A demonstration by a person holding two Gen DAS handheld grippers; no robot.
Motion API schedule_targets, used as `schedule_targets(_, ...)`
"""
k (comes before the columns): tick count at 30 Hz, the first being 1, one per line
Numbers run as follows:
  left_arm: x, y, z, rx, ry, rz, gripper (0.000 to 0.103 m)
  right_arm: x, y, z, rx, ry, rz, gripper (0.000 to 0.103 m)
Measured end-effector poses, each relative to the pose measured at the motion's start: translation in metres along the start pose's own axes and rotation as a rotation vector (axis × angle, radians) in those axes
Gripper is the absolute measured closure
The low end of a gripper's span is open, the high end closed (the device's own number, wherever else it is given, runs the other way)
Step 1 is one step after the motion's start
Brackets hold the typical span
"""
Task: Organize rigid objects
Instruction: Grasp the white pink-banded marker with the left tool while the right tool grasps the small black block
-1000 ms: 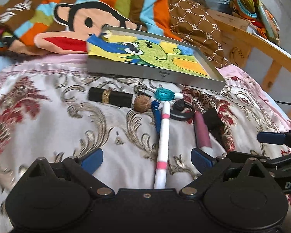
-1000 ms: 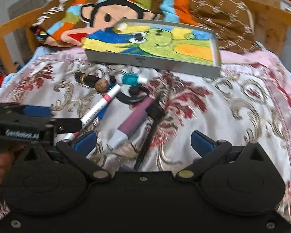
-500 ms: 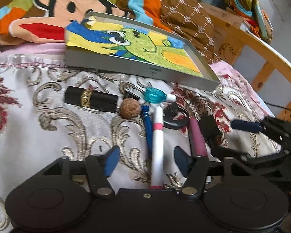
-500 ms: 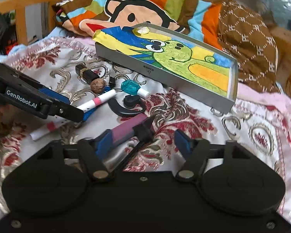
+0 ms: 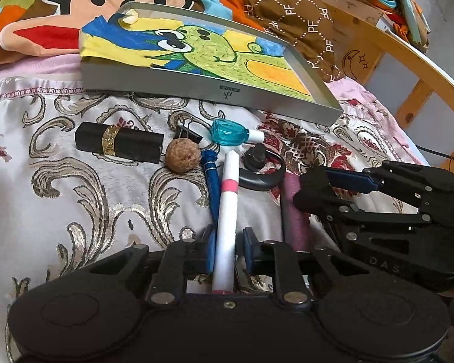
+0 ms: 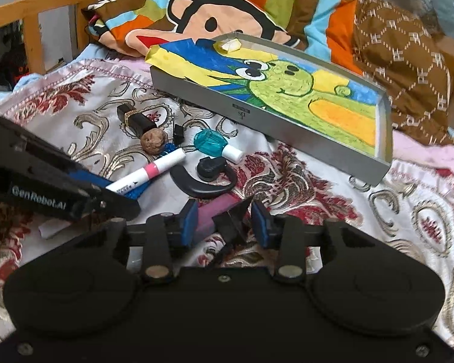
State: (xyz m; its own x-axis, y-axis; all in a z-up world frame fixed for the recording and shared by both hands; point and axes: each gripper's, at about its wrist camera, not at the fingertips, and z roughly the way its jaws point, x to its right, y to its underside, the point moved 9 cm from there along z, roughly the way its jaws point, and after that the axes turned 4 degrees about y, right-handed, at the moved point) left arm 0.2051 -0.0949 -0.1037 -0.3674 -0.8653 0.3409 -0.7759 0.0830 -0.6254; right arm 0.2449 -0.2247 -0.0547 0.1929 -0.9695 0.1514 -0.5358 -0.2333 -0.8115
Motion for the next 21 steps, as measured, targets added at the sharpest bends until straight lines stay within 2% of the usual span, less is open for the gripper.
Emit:
schedule_targets(4, 0.001, -0.001, 0.001, -0.014, -0.023, -0.038, 0.083, 0.012, 0.003, 0.006, -0.024, -0.054, 0.106, 0.076)
schedule_targets(8, 0.004, -0.001, 0.002, -0.034, -0.050, -0.062, 0.085, 0.020, 0.008, 0.005, -0.053, -0.084, 0.161, 0.076)
schedule_targets(11, 0.003, 0.001, 0.001, -0.030, -0.047, -0.094, 0.088, 0.023, 0.010, 0.006, -0.053, -0.091, 0.167, 0.076)
schedule_targets(14, 0.000, 0.002, 0.000, -0.021, -0.027, -0.154, 0.089, 0.022, 0.012, 0.002, -0.042, -0.095, 0.171, 0.085)
schedule_targets(15, -0.001, 0.003, 0.000, -0.017, -0.029, -0.167, 0.089, 0.021, 0.013, 0.001, -0.037, -0.086, 0.157, 0.085)
schedule_targets(21, 0.006, 0.006, -0.004, 0.026, -0.085, -0.187, 0.091, 0.006, 0.010, -0.012, 0.001, -0.037, 0.087, 0.086)
